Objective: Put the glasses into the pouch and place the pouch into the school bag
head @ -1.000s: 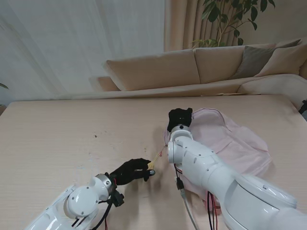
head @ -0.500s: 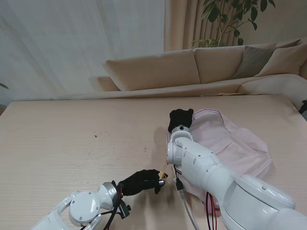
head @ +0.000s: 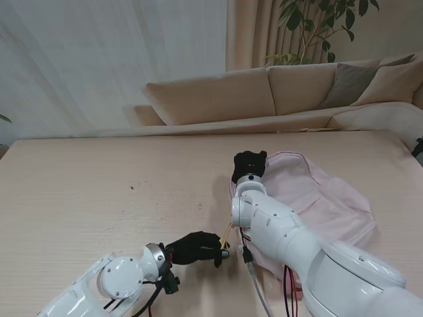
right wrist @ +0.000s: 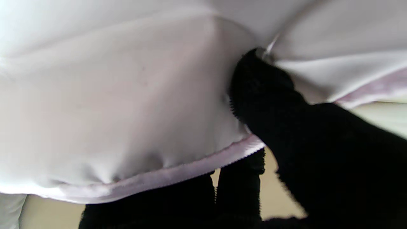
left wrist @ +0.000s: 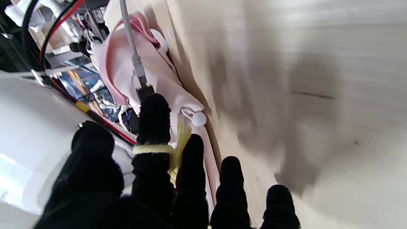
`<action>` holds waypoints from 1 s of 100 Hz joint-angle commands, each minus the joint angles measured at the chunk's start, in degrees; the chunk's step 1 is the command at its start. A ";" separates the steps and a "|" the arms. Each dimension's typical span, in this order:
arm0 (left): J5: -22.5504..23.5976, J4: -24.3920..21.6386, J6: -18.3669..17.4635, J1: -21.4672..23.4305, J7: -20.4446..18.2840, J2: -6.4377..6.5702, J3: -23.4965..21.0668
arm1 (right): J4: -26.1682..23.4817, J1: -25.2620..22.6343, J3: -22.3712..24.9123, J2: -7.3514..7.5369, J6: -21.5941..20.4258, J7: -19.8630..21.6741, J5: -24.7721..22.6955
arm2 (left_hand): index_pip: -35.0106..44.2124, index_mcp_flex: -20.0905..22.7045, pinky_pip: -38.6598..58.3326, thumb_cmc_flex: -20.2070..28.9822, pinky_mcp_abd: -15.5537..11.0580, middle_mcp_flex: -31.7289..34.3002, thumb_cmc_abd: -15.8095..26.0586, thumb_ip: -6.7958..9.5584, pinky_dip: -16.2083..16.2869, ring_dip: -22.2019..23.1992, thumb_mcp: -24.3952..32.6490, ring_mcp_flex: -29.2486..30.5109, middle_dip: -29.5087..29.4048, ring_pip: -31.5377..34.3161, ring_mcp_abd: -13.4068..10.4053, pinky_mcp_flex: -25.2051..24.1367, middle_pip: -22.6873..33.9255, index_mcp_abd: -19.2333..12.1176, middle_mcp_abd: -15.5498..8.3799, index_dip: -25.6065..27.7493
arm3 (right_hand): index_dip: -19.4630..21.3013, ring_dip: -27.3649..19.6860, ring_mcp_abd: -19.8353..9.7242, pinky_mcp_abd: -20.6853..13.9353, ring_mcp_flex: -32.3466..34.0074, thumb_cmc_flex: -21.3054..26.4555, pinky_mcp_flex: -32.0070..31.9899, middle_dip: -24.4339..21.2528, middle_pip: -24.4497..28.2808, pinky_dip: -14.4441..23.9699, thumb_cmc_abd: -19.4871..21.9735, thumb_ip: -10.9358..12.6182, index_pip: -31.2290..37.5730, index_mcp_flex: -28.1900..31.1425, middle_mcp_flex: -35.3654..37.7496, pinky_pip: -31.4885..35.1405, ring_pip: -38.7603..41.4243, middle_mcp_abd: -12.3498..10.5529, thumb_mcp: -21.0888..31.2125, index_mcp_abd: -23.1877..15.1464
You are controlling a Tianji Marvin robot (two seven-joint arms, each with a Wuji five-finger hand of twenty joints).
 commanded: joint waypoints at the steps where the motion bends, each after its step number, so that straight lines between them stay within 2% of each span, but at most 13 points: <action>1: 0.90 -0.82 -0.22 0.31 0.27 0.19 -0.71 | -1.02 -0.44 0.25 0.84 -0.42 0.54 -0.46 | -4.59 -3.99 1.16 -2.66 0.60 -2.84 -0.20 1.16 1.25 0.68 -1.87 -0.84 0.50 0.62 -0.38 0.08 -0.89 -0.96 0.12 -4.78 | 0.36 -0.29 0.13 -0.90 3.20 0.88 -0.08 2.76 5.46 0.66 4.02 2.61 1.51 -0.24 4.10 1.90 3.00 5.89 6.76 -1.35; 17: 8.28 -1.82 0.70 0.30 2.72 0.28 -3.00 | -4.63 -1.45 1.15 2.34 -0.72 1.44 -1.30 | -17.09 -14.32 1.35 -4.95 0.63 -8.40 -1.86 1.36 1.59 0.31 -1.81 -3.21 -0.03 -0.42 -1.28 0.53 -1.98 -0.78 -0.74 -19.80 | 0.52 -0.32 -1.12 -1.78 -0.07 -0.14 -2.59 2.15 7.58 0.69 7.68 3.27 2.22 -4.36 0.42 1.45 3.20 4.78 5.38 -1.37; 34: 13.94 -1.03 2.85 -0.55 8.30 -0.65 -4.12 | -7.78 -2.05 1.07 4.17 -2.64 2.70 -2.94 | -23.28 -20.88 1.97 -6.47 0.77 -12.56 -4.09 1.64 2.10 -0.43 -1.71 -4.78 -0.56 -1.78 -1.72 1.63 -2.75 0.33 -1.29 -27.53 | -2.15 0.50 -2.56 -2.31 -2.35 -1.67 -4.30 0.23 8.92 0.94 10.66 3.93 3.49 -6.79 -2.34 1.29 2.75 3.78 2.32 -1.85; 47: 17.94 2.13 3.37 -2.96 13.99 -1.78 -3.27 | -9.02 -2.32 1.16 4.84 -3.42 3.07 -3.53 | -21.87 -23.45 2.40 -7.50 1.11 -14.01 -4.43 1.72 2.33 -0.72 -1.67 -5.07 -0.83 -1.92 -2.16 2.84 -2.60 -2.11 -2.07 -27.91 | -3.14 1.48 -2.94 -2.31 -2.80 -2.58 -4.59 -0.56 8.87 1.07 11.02 3.75 3.53 -6.67 -2.75 1.41 2.24 3.64 1.28 -2.26; 51: 17.60 3.06 3.60 -3.82 14.60 -2.07 -2.88 | -9.26 -2.45 1.36 4.95 -3.82 2.96 -3.55 | -20.15 -24.95 2.08 -7.28 0.90 -14.94 -5.17 1.82 2.07 -1.34 -1.50 -5.48 -1.30 -2.48 -2.59 2.71 -2.93 -2.23 -0.39 -27.18 | -3.36 1.67 -2.86 -2.54 -3.49 -3.40 -5.28 -0.57 8.88 1.05 11.23 3.52 3.36 -7.22 -3.51 1.24 1.94 3.57 0.66 -2.35; 54: 17.10 3.52 3.83 -4.45 14.33 -2.14 -2.62 | -9.49 -2.53 1.49 5.04 -3.93 2.90 -3.56 | -18.06 -26.13 1.64 -7.32 0.44 -15.28 -5.26 1.84 1.67 -1.81 -1.44 -5.82 -1.47 -2.87 -2.98 2.26 -2.87 -2.82 -2.24 -25.69 | -4.07 2.03 -2.87 -2.71 -4.05 -3.50 -5.75 -0.75 8.76 1.17 11.36 3.54 2.89 -7.92 -4.32 1.40 1.75 3.61 0.44 -2.00; 55: 17.01 3.65 3.96 -4.66 14.20 -2.14 -2.52 | -9.64 -2.57 1.53 5.10 -3.95 2.94 -3.58 | -17.80 -26.57 1.56 -7.38 0.36 -15.61 -5.25 1.84 1.60 -1.88 -1.46 -5.94 -1.52 -2.95 -3.03 2.18 -2.95 -3.04 -1.54 -25.44 | -4.30 2.08 -2.89 -2.77 -4.29 -3.53 -5.91 -0.84 8.64 1.18 11.41 3.55 2.68 -8.20 -4.62 1.39 1.62 3.59 0.40 -1.92; 67: 16.83 5.99 4.20 -7.03 14.36 -2.42 -1.35 | -11.18 -2.96 2.11 6.00 -5.83 4.34 -3.48 | -17.92 -36.40 1.44 -8.18 -0.19 -17.46 -5.32 2.01 1.16 -2.40 -1.46 -6.92 -1.79 -3.72 -3.88 2.24 -3.33 -3.34 -1.79 -23.56 | -8.98 3.24 -1.91 -4.32 -14.23 -7.88 -13.45 -3.55 4.45 1.04 13.94 3.09 0.26 -17.60 -16.43 -0.23 -4.55 3.98 -3.53 0.63; 76: 15.72 7.68 3.75 -8.43 15.41 -2.93 -0.62 | -12.70 -3.49 3.01 6.75 -7.44 4.66 -3.30 | -21.01 -37.89 1.12 -8.05 -0.49 -17.48 -5.29 2.11 0.57 -3.26 -1.30 -7.06 -2.42 -4.74 -3.89 2.24 -4.06 -4.10 -1.70 -26.28 | -9.32 4.19 -1.66 -5.14 -20.21 -10.61 -17.77 -5.32 3.94 0.83 17.40 6.40 -3.34 -21.99 -26.42 -0.56 -7.16 3.78 -4.59 2.16; 80: 16.14 7.91 3.65 -8.77 15.40 -2.87 -0.50 | -13.71 -3.77 3.40 7.32 -8.20 5.16 -3.46 | -21.36 -36.83 0.97 -8.31 -0.41 -17.50 -4.98 2.07 0.30 -3.35 -1.39 -7.10 -2.72 -4.94 -3.80 2.12 -4.49 -4.11 -1.62 -27.33 | -8.12 4.50 -1.95 -5.49 -23.67 -12.16 -20.14 -6.01 2.68 0.09 19.26 11.52 -6.53 -23.44 -31.30 -1.46 -8.81 3.71 -4.76 2.82; 83: 16.78 8.04 3.39 -8.97 15.49 -2.81 -0.52 | -14.83 -4.08 3.80 7.90 -8.83 5.86 -3.60 | -22.05 -36.43 0.85 -8.61 -0.32 -17.60 -4.67 2.05 0.10 -3.42 -1.44 -7.14 -3.02 -5.13 -3.89 1.99 -4.98 -4.06 -1.68 -28.25 | -4.30 4.28 -2.62 -5.75 -27.08 -13.60 -22.64 -6.45 1.20 -1.03 21.10 14.66 -9.74 -25.52 -35.82 -2.85 -10.82 3.39 -5.51 2.93; 90: 16.83 8.80 2.83 -9.27 17.14 -3.24 -0.66 | -17.68 -5.13 5.38 9.25 -11.19 7.21 -3.58 | -23.89 -37.96 0.55 -8.57 -0.50 -17.99 -4.38 2.12 -0.46 -4.19 -1.30 -7.41 -4.01 -6.48 -4.54 1.99 -6.56 -4.27 -1.79 -30.31 | -4.72 2.70 -4.38 -6.34 -34.84 -15.37 -27.19 -7.14 -1.36 -2.78 23.36 15.29 -12.94 -31.92 -44.94 -5.77 -15.59 2.65 -8.06 2.99; 100: 14.55 9.22 2.57 -9.06 19.23 -4.04 -1.50 | -23.04 -7.58 8.93 11.26 -13.96 8.35 -3.57 | -23.81 -39.25 0.40 -8.37 -0.93 -18.26 -3.73 2.08 -1.14 -4.81 -1.25 -7.69 -4.89 -7.68 -4.95 2.49 -7.96 -5.94 -1.84 -31.66 | -7.74 0.00 -6.04 -5.82 -40.57 -18.14 -28.03 -8.93 -5.21 -6.52 26.75 15.64 -14.70 -39.44 -53.09 -11.50 -21.64 1.48 -12.48 3.96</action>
